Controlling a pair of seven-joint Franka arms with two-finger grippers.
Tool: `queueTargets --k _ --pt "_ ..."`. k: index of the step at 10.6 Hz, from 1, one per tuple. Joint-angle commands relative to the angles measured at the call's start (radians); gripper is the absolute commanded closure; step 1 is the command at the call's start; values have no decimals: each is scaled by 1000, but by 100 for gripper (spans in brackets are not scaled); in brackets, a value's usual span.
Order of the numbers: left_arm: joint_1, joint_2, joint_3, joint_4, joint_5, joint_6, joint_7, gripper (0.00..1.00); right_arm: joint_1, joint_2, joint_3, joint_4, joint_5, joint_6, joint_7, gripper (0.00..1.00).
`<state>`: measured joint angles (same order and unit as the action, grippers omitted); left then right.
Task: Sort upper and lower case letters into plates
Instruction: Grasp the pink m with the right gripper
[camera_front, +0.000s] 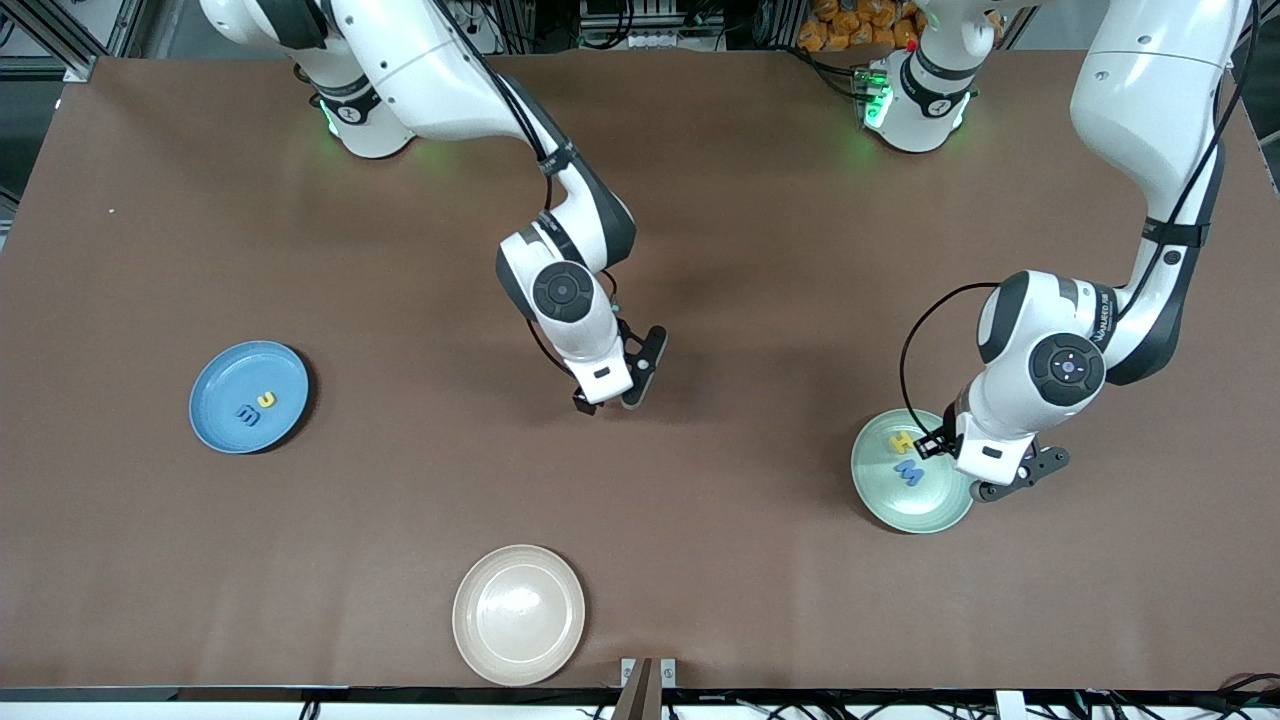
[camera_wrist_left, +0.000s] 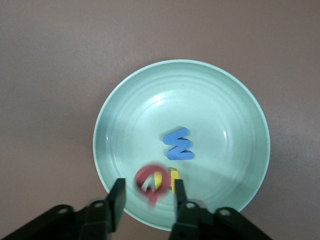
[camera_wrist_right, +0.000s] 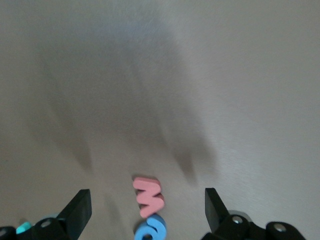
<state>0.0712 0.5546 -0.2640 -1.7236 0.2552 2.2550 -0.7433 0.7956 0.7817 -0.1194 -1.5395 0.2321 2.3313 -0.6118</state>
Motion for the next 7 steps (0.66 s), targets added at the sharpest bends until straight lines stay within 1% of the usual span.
queueTargets --k 1,3,4,7 --pt "2 -10 -9 13 30 -3 12 0 -3 16 3 7 33 6 -22 0" --pt "-1 -47 -26 12 24 -11 7 0 -4 17 3 -17 32 10 -23 0" --pt "2 -51 -53 12 13 -14 -4 0 -6 17 3 -17 32 10 -23 0" --pt "2 -87 -104 13 12 -73 -53 0 -9 20 3 -21 30 8 -23 0"
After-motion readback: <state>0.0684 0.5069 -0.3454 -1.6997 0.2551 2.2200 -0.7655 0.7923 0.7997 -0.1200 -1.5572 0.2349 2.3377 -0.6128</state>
